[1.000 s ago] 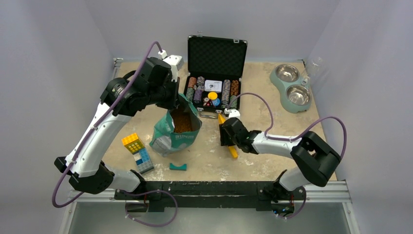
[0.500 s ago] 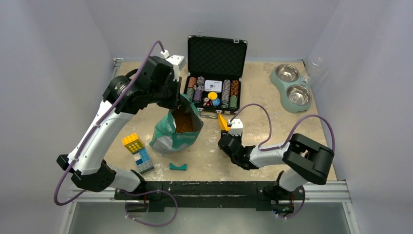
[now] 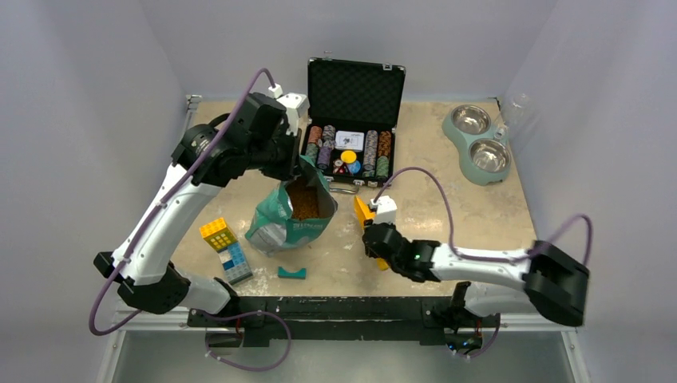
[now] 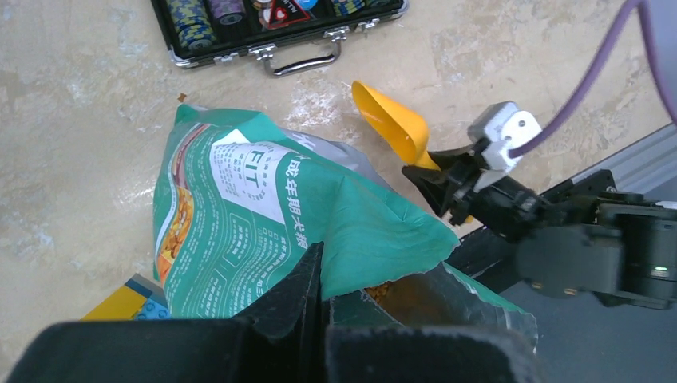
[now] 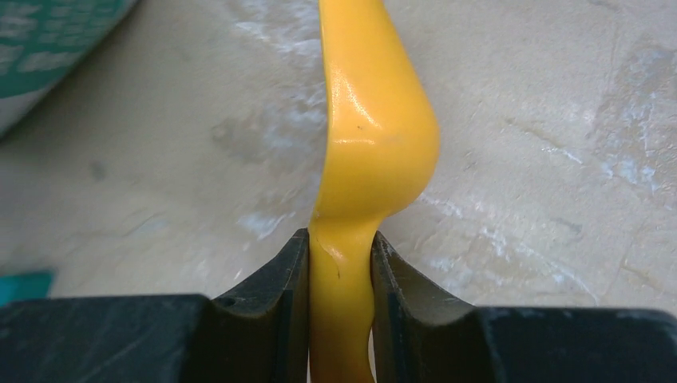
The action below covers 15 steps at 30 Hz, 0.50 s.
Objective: Serve the pet food
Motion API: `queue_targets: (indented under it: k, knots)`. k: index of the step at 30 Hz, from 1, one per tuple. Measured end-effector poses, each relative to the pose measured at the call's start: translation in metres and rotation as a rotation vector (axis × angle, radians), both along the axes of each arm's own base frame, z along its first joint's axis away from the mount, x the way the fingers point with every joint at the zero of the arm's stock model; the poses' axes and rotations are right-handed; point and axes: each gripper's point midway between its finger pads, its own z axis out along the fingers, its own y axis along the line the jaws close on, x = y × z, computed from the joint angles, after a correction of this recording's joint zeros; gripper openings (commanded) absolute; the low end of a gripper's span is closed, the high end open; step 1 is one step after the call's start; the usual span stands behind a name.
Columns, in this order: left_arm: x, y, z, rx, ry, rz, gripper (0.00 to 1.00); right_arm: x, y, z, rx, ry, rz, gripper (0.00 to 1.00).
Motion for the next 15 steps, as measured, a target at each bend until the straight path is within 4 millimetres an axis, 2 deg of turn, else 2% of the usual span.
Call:
queue_targets:
  k: [2, 6, 7, 9, 11, 13, 15]
  knots:
    - [-0.002, -0.003, -0.001, -0.014, 0.001, -0.014, 0.00, -0.018, 0.003, 0.024, 0.067, 0.041, 0.084, 0.00]
    - [-0.006, -0.006, -0.002, -0.037, -0.005, -0.048, 0.00, -0.056, 0.009, 0.091, 0.236, 0.116, 0.248, 0.00]
    - [-0.007, -0.007, -0.002, -0.040, -0.006, -0.056, 0.00, -0.068, 0.010, 0.112, 0.257, 0.157, 0.299, 0.00]
    - [-0.008, -0.008, -0.002, -0.038, -0.011, -0.077, 0.00, -0.083, 0.009, 0.139, 0.256, 0.208, 0.352, 0.00]
    - [-0.009, -0.009, -0.002, -0.032, -0.015, -0.102, 0.00, -0.096, 0.004, 0.164, 0.234, 0.261, 0.387, 0.00]
    - [-0.008, -0.010, -0.003, -0.026, -0.017, -0.113, 0.00, -0.105, -0.009, 0.181, 0.212, 0.290, 0.396, 0.00]
    - [-0.007, -0.010, -0.005, -0.014, -0.019, -0.126, 0.00, -0.118, -0.030, 0.202, 0.195, 0.308, 0.401, 0.00]
